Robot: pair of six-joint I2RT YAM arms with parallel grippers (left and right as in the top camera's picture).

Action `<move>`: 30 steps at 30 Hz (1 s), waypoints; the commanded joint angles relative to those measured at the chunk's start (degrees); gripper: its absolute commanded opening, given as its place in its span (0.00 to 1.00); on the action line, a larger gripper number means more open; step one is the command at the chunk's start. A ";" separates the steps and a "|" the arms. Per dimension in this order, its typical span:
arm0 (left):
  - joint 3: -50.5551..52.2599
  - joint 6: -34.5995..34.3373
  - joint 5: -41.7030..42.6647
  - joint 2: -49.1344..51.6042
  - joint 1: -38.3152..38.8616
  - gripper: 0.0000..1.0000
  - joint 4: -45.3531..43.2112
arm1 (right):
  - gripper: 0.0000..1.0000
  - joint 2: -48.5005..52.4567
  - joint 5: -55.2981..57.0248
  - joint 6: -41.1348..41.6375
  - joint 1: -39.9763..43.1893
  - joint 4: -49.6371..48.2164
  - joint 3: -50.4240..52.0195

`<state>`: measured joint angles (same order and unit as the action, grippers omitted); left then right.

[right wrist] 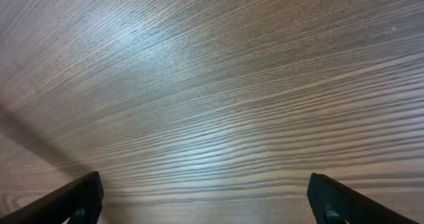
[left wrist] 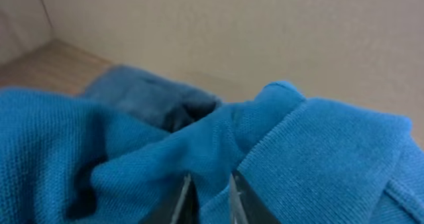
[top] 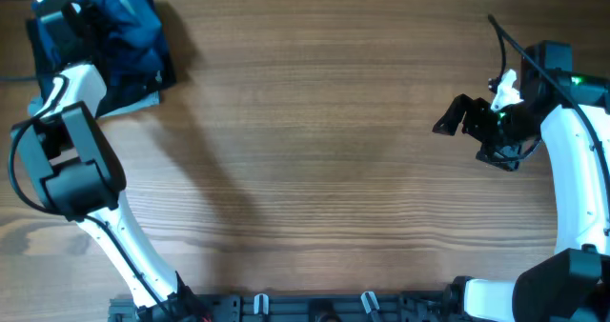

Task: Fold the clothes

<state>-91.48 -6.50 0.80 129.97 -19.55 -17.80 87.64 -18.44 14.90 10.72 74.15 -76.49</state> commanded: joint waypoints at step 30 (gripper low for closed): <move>34.62 -1.73 26.34 -109.13 0.76 1.00 63.17 | 0.97 -50.58 2.93 -1.07 0.07 0.20 0.13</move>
<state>-60.64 -8.08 22.85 27.07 -18.83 46.17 40.12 -17.37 15.92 10.72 74.91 -76.23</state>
